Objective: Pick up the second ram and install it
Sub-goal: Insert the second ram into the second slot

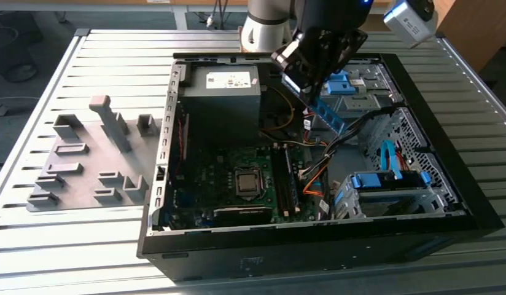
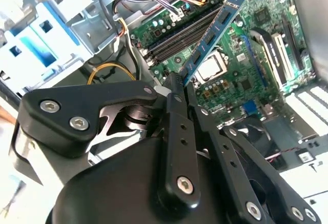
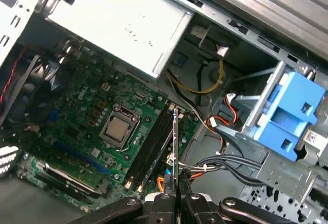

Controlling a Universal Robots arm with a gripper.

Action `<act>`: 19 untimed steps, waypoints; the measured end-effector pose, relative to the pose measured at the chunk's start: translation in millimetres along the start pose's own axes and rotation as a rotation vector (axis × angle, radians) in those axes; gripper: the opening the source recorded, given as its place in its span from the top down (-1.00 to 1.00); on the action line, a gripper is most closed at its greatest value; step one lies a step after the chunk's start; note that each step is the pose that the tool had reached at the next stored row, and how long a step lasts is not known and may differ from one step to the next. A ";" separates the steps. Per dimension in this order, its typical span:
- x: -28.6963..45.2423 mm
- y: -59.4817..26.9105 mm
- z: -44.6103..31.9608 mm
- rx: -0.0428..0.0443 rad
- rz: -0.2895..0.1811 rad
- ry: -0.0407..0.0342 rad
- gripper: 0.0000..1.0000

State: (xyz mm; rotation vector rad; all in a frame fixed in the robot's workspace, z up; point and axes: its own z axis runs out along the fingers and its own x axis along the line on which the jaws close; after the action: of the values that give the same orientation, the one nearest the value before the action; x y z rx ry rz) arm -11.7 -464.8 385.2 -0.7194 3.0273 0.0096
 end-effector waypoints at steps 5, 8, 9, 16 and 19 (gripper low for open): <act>0.0 0.0 0.1 0.0014 0.044 0.0001 0.73; 0.0 0.0 0.1 0.0014 0.046 0.0000 0.73; 0.0 0.0 0.1 0.0014 0.046 0.0000 0.73; 0.0 0.0 0.1 0.0015 0.046 0.0001 0.73; 0.0 0.0 0.1 0.0015 0.048 0.0001 0.73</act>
State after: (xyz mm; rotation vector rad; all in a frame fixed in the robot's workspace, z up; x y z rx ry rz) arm -11.7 -464.8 385.1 -0.6462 3.0436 0.0085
